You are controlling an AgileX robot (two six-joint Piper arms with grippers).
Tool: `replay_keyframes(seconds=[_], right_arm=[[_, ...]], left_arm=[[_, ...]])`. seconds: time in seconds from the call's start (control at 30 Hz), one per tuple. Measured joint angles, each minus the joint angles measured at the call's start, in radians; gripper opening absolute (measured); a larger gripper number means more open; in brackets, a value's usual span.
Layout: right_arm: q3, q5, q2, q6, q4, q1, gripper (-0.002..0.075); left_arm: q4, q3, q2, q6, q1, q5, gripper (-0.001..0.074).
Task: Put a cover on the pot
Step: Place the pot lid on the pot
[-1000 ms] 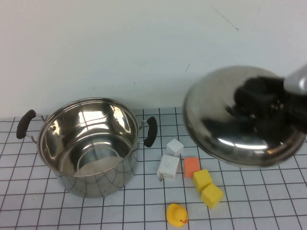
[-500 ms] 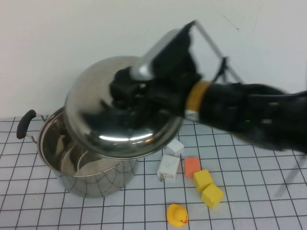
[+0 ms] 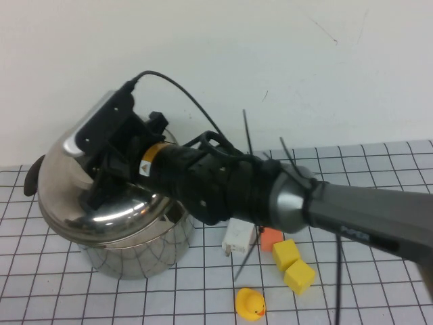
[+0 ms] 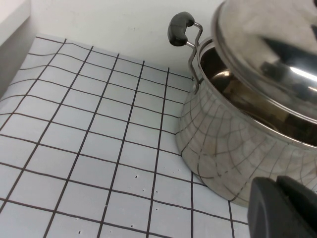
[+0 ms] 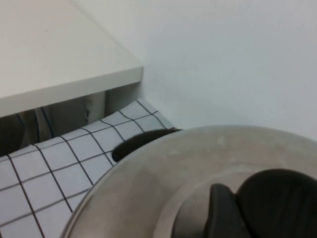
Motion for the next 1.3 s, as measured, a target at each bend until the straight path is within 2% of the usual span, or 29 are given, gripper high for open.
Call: replay_keyframes(seconds=[0.2,0.67,1.3], right_arm=[[-0.105,0.05,0.077,0.005,0.026,-0.003,0.0353],[-0.109,0.066,0.094,0.059,0.11,-0.064,0.0353],[-0.111,0.11,0.112,0.059,0.137,-0.055,0.0353]], left_arm=[[0.0,0.0,0.0,0.0,0.0,0.0,-0.0003],[0.0,0.0,0.0,0.0,0.0,0.0,-0.0003],[0.0,0.0,0.0,-0.004,0.0,0.0,-0.0003]])
